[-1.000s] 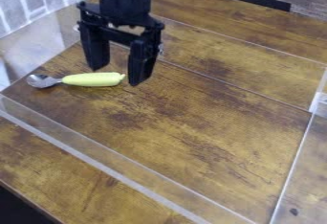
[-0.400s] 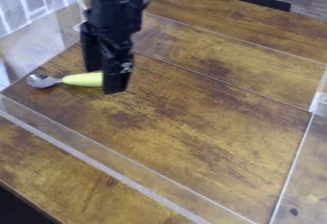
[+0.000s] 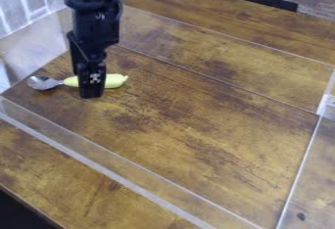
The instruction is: Move the green spoon to the right
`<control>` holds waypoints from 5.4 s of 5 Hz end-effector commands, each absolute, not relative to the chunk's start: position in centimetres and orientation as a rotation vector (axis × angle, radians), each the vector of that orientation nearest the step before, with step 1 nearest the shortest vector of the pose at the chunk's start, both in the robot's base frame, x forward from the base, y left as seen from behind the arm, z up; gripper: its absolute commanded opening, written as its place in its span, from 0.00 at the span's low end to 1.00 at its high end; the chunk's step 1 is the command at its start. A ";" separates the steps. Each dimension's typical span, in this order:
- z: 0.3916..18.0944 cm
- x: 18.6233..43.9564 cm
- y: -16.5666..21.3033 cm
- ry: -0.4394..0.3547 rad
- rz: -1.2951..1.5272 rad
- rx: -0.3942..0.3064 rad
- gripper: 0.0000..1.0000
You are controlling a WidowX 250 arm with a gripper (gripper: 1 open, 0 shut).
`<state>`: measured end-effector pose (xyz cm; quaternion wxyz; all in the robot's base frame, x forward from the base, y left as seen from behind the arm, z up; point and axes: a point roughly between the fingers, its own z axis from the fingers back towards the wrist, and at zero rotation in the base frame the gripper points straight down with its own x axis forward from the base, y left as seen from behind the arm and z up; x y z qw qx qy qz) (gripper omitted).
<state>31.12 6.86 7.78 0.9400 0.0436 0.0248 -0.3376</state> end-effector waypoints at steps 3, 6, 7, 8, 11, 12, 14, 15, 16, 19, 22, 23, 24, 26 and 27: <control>6.8 34.2 12.9 -0.044 -0.652 0.180 0.00; 9.0 32.5 12.1 -0.157 -0.907 0.148 0.00; 9.6 32.3 11.3 -0.167 -0.966 0.137 0.00; 9.6 32.3 10.7 -0.180 -1.058 0.125 0.00; 6.4 33.7 10.0 -0.209 -1.284 0.089 1.00; 6.8 34.7 10.3 -0.207 -1.267 0.100 1.00; 4.3 36.4 11.5 -0.219 -1.273 0.099 0.00; 4.0 36.5 11.3 -0.217 -1.241 0.106 0.00; 5.1 36.6 10.7 -0.219 -1.257 0.108 0.00; 7.9 37.5 9.5 -0.218 -1.261 0.127 0.00; 12.1 37.7 4.6 -0.224 -1.213 0.206 0.00; 12.5 38.6 4.0 -0.250 -1.228 0.205 0.00; 12.4 39.1 3.7 -0.278 -1.241 0.182 0.00; 9.0 38.9 4.0 -0.320 -1.236 0.131 0.00; 7.6 39.5 5.4 -0.341 -1.258 0.111 0.00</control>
